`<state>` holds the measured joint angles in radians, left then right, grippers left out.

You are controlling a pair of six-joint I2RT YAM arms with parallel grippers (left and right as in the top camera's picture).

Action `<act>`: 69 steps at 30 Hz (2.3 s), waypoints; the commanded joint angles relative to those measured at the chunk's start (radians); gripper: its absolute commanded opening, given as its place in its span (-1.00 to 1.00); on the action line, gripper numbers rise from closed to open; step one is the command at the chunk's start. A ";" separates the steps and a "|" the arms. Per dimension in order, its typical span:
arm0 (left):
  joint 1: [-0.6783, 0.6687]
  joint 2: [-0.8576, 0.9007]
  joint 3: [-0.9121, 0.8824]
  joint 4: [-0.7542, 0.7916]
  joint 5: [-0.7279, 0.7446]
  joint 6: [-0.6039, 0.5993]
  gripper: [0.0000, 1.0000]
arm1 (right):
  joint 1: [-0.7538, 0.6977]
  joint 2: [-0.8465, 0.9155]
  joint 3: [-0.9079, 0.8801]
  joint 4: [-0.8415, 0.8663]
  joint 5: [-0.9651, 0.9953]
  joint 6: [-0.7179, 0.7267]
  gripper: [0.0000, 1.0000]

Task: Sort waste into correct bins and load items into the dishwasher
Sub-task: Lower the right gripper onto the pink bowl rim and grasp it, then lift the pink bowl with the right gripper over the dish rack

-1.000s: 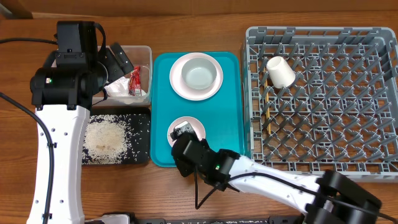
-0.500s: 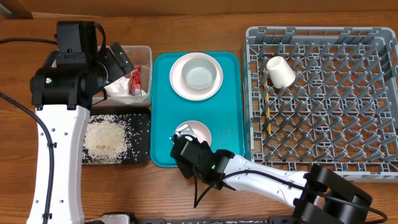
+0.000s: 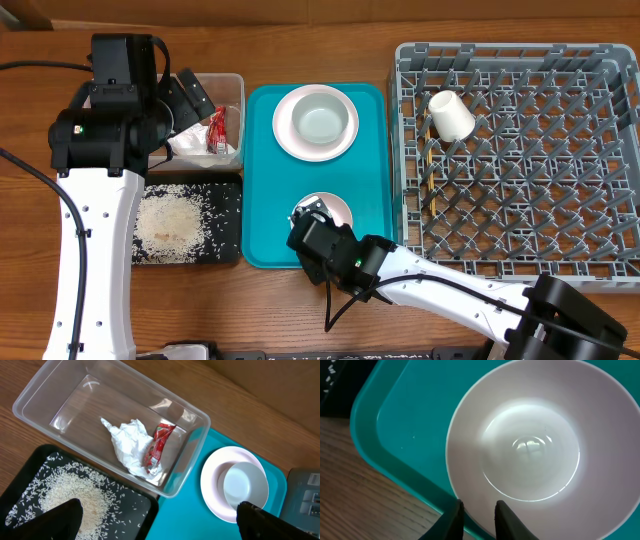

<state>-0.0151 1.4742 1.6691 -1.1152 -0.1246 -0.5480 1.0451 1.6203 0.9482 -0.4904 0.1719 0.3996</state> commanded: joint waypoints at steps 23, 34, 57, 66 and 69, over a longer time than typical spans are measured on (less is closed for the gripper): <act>0.002 0.005 0.014 0.000 -0.006 -0.006 1.00 | -0.001 0.065 0.007 0.028 -0.049 -0.150 -0.58; 0.002 0.005 0.014 0.000 -0.006 -0.006 1.00 | -0.001 0.065 0.008 0.020 -0.050 -0.150 -0.92; 0.002 0.005 0.014 0.000 -0.006 -0.006 1.00 | -0.616 -0.246 0.655 -0.488 -0.994 -0.140 -0.93; 0.002 0.005 0.014 0.000 -0.006 -0.006 1.00 | -1.174 -0.247 0.499 -0.705 -1.579 -0.465 -0.93; 0.002 0.005 0.014 0.000 -0.006 -0.006 1.00 | -1.292 -0.245 0.377 -0.712 -1.680 -0.543 -0.92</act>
<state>-0.0151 1.4742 1.6691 -1.1149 -0.1246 -0.5480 -0.1722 1.3735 1.4086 -1.2011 -1.2713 0.0044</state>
